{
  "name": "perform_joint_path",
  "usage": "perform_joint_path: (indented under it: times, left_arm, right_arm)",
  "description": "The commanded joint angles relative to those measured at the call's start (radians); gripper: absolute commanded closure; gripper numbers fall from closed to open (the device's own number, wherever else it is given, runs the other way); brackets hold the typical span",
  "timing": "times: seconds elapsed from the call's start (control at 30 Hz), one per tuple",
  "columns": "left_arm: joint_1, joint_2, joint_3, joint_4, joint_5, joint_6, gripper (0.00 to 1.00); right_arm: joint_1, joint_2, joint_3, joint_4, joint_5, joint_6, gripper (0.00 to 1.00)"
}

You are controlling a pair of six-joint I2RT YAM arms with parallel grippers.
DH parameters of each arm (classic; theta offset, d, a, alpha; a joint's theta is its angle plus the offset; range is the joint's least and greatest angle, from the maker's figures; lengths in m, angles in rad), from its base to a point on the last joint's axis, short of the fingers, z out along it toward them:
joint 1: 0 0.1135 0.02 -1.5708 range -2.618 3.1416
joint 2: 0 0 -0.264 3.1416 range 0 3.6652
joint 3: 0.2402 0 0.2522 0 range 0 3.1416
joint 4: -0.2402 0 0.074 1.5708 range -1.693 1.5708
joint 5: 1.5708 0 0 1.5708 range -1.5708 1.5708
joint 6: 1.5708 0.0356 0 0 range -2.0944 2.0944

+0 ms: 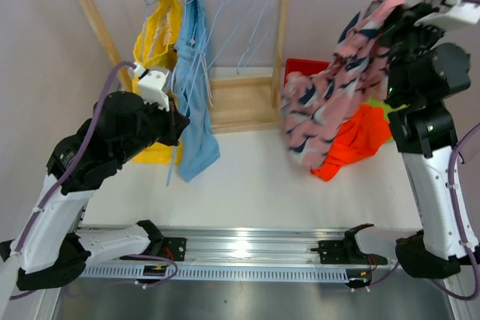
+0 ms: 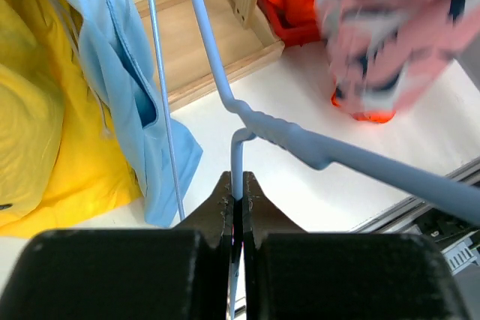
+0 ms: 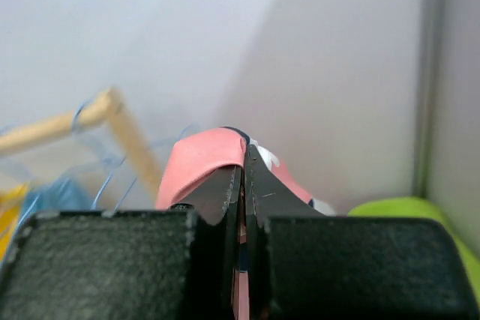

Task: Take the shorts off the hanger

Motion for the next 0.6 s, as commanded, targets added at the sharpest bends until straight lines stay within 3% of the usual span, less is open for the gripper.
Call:
perform_joint_path:
  times: [0.0, 0.1, 0.23, 0.33, 0.37, 0.43, 0.47, 0.57]
  left_arm:
    - [0.010, 0.019, 0.031, 0.043, 0.015, 0.017, 1.00]
    - [0.042, 0.084, 0.045, 0.084, 0.102, 0.029, 1.00]
    - [0.148, 0.232, 0.155, 0.138, 0.225, 0.043, 1.00]
    - [0.197, 0.394, 0.316, 0.144, 0.303, 0.051, 1.00]
    - [0.204, 0.437, 0.347, 0.144, 0.308, 0.053, 1.00]
    - [0.220, 0.575, 0.512, 0.126, 0.325, 0.053, 1.00]
    - [0.227, 0.624, 0.605, 0.115, 0.340, 0.050, 1.00]
    - [0.248, 0.793, 0.818, 0.090, 0.394, 0.033, 1.00]
  right_arm:
    - [-0.122, 0.132, 0.117, 0.100, 0.063, -0.045, 1.00]
    - [-0.267, 0.219, 0.207, 0.152, 0.031, 0.008, 1.00]
    - [-0.382, 0.370, 0.172, 0.234, -0.001, 0.064, 1.00]
    - [-0.420, 0.482, 0.170, 0.116, 0.009, 0.108, 0.99]
    - [-0.420, 0.497, 0.159, 0.070, 0.019, 0.125, 0.81]
    - [-0.422, 0.505, 0.107, -0.022, 0.001, 0.211, 0.57]
    - [-0.422, 0.473, -0.010, -0.021, -0.009, 0.242, 0.35]
    - [-0.419, 0.346, -0.253, 0.117, -0.093, 0.337, 0.20]
